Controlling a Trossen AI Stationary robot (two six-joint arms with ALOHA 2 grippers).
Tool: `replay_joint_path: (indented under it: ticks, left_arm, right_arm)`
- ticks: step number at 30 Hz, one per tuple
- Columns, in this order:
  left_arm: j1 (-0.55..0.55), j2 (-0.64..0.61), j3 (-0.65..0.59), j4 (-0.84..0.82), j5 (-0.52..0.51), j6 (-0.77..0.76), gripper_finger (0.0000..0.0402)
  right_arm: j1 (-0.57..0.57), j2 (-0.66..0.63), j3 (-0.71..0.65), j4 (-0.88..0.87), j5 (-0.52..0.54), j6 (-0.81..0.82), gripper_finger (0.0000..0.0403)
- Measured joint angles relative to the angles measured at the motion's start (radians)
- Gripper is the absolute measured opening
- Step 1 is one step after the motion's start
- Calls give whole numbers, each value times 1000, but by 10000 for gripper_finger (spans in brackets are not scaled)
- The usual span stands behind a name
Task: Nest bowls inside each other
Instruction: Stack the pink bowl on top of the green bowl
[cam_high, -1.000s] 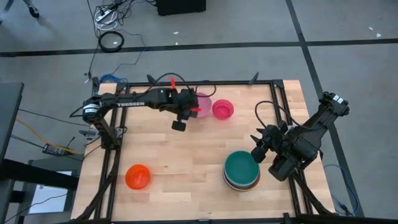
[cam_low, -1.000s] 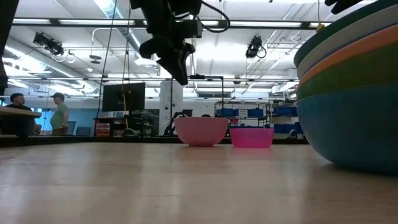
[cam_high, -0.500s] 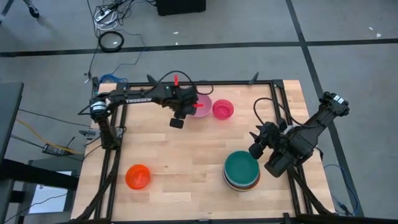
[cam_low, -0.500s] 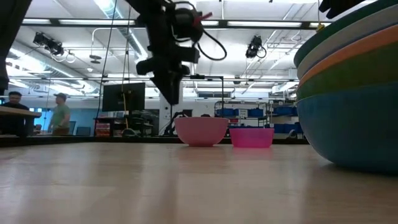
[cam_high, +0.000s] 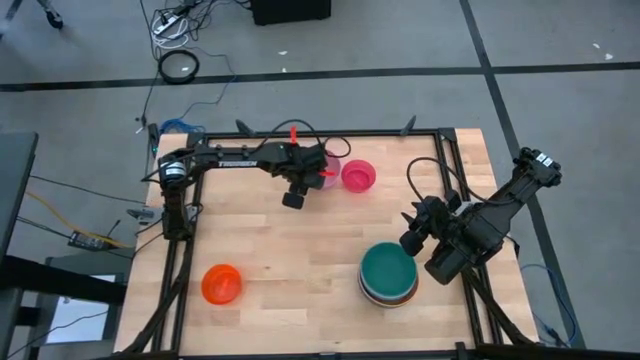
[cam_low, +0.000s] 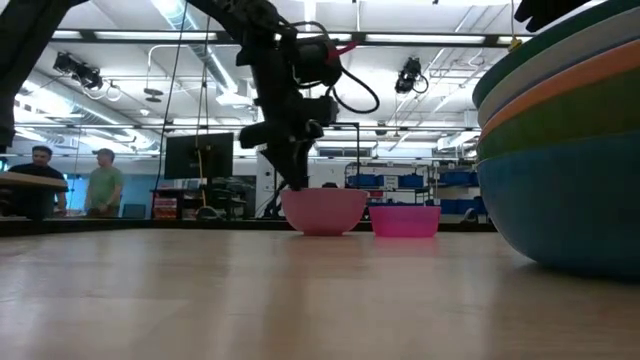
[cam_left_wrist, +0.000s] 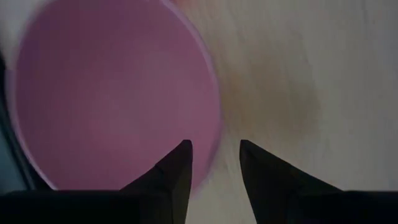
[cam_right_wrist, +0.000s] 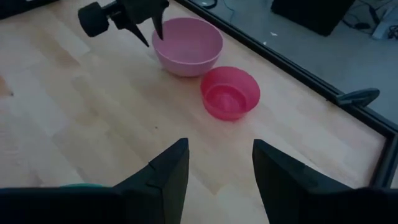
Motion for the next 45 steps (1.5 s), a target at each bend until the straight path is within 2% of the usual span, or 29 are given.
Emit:
replay_joint_path:
  ticks: [6, 10, 17, 20, 24, 29, 39, 45]
  left_arm:
    - [1, 19, 1, 63, 32, 9, 143]
    - [1, 66, 1, 71, 68, -6, 143]
    - [1, 148, 1, 75, 74, -17, 137]
    - [-2, 154, 1, 75, 82, -17, 103]
    - [-2, 139, 9, 73, 78, -26, 18]
    - [-17, 140, 47, 40, 80, -65, 6]
    - [-173, 48, 203, -47, 83, -93, 3]
    - [-313, 25, 310, -50, 135, -141, 2]
  right_arm:
    - [0, 0, 0, 0, -5, 0, 165]
    - [0, 0, 0, 0, -7, 0, 165]
    - [0, 0, 0, 1, -24, 0, 165]
    - [0, 0, 0, 0, -26, 0, 165]
    - [-1, 0, 0, 0, -26, 0, 165]
    - [-2, 0, 0, 0, -27, 0, 165]
    - [-6, 0, 0, -1, -17, 25, 165]
    - [-6, 0, 0, 0, -3, 39, 165]
